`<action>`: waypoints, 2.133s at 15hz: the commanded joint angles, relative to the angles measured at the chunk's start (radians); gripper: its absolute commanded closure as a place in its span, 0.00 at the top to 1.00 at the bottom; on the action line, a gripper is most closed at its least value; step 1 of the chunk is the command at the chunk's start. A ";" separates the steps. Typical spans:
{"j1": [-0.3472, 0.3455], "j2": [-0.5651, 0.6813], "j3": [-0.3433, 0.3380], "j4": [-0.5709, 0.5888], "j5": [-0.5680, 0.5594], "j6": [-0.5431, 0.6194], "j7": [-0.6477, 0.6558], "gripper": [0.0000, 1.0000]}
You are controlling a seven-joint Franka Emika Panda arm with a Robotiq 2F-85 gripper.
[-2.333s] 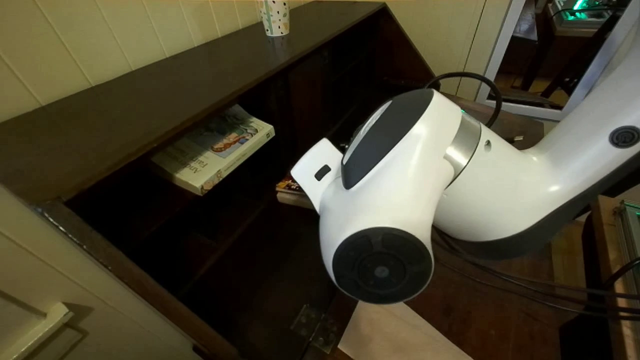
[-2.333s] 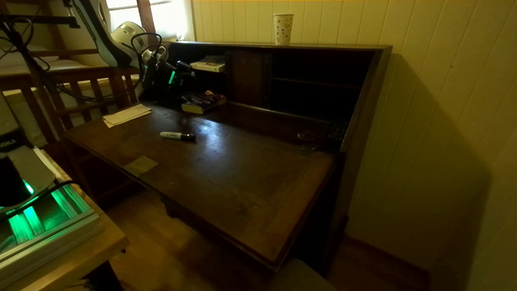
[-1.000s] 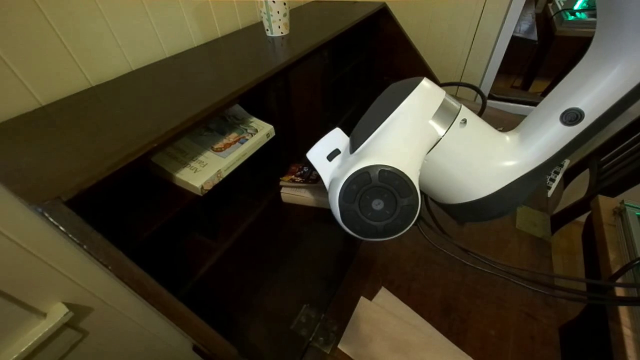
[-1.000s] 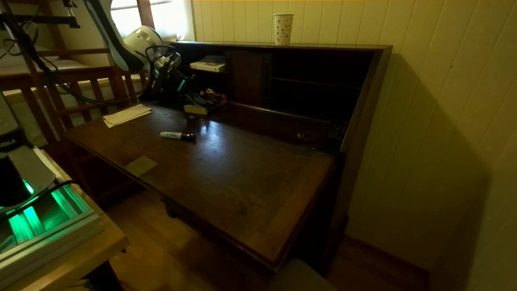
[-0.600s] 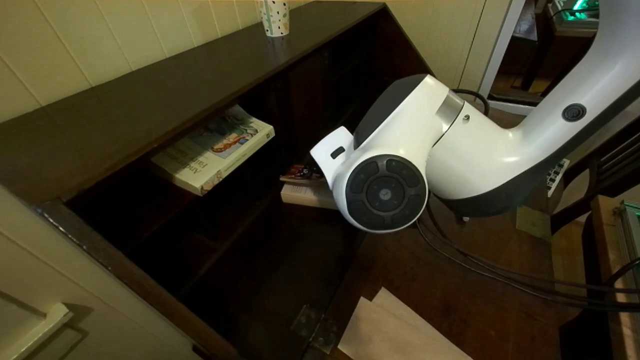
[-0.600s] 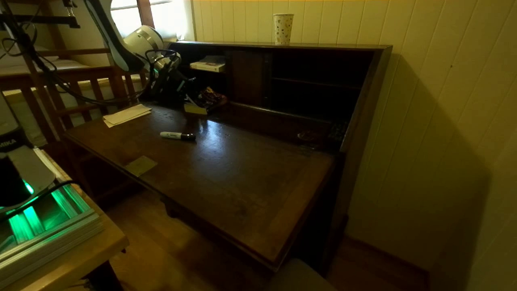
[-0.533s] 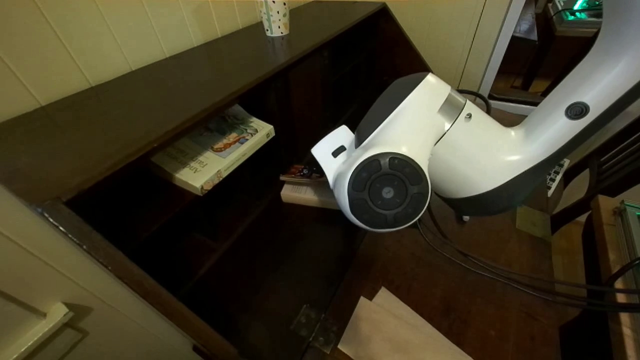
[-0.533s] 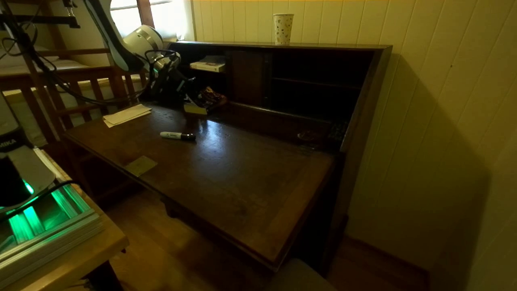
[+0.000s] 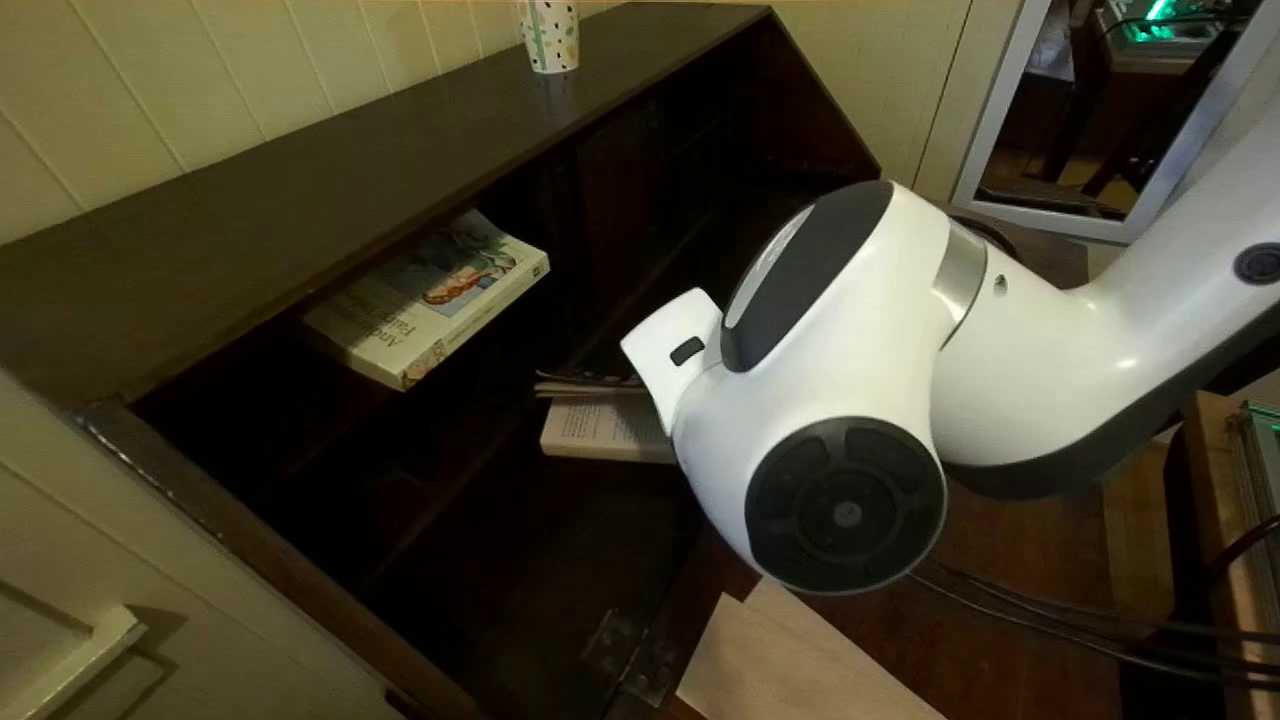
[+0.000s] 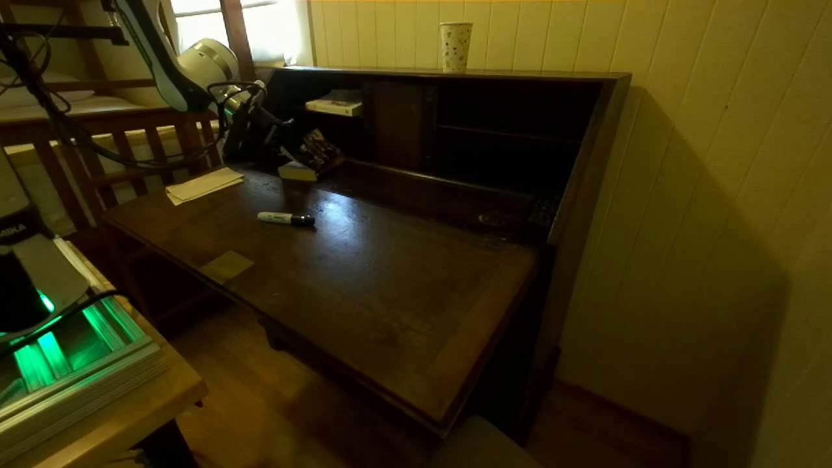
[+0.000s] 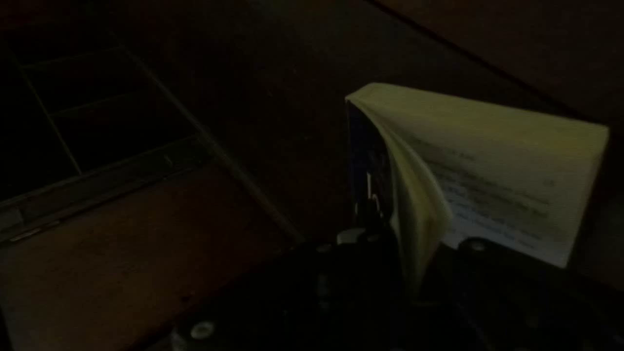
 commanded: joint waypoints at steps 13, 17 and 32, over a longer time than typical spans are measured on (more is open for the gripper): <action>0.099 -0.072 0.063 -0.055 -0.032 -0.345 0.163 0.01; 0.103 -0.103 0.079 -0.066 -0.041 -0.373 0.157 0.01; 0.124 -0.255 0.141 -0.158 -0.161 -0.407 0.161 0.01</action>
